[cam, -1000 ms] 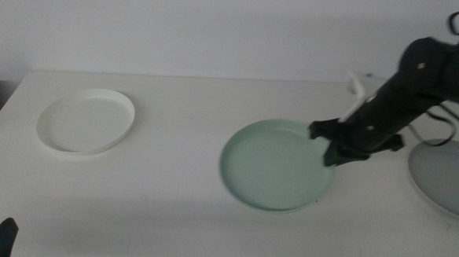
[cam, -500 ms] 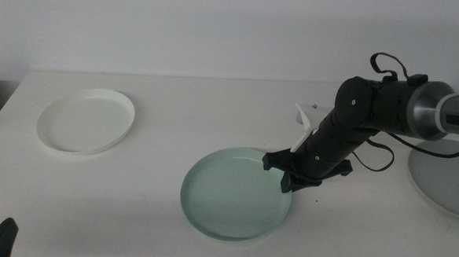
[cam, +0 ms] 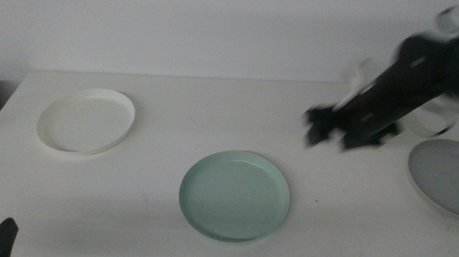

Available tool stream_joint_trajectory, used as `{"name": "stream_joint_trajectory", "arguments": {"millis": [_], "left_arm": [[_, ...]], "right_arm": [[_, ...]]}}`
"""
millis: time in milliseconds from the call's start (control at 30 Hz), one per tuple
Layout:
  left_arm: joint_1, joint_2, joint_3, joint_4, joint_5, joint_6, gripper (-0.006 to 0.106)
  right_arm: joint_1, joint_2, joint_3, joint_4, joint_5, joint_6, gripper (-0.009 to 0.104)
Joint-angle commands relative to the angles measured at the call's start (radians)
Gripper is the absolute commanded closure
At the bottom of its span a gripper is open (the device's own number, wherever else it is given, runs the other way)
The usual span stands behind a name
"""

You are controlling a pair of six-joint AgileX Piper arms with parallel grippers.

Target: Stack the three bowls on top of each other.

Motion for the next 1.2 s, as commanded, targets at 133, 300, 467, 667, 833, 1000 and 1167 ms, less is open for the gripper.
{"name": "stream_joint_trajectory", "arguments": {"millis": [133,300,467,667,833,1000,1167], "left_arm": [[0.002,-0.013,-0.005,-0.007,-0.081,-0.012,-0.004],[0.002,-0.013,-0.005,-0.007,-0.081,-0.012,-0.004],[0.002,-0.013,-0.005,-0.007,-0.081,-0.012,-0.004],[0.002,-0.013,-0.005,-0.007,-0.081,-0.012,-0.004],[0.002,-0.013,-0.005,-0.007,-0.081,-0.012,-0.004],[0.002,-0.013,-0.005,-0.007,-0.081,-0.012,-0.004],[0.002,-0.013,-0.005,-0.007,-0.081,-0.012,-0.004]], "right_arm": [[-0.281,-0.156,-0.126,-0.144,0.135,-0.006,0.039],[-0.509,-0.145,-0.15,-0.198,0.174,-0.009,0.043],[-0.675,-0.104,-0.15,-0.205,0.164,-0.017,0.047],[-0.781,-0.031,-0.15,-0.202,0.152,-0.032,0.051],[-0.796,0.039,-0.15,-0.214,0.146,-0.032,0.053],[-0.796,0.113,-0.15,-0.209,0.138,-0.039,0.055],[-0.796,0.172,-0.15,-0.196,0.137,-0.059,0.057]]}}
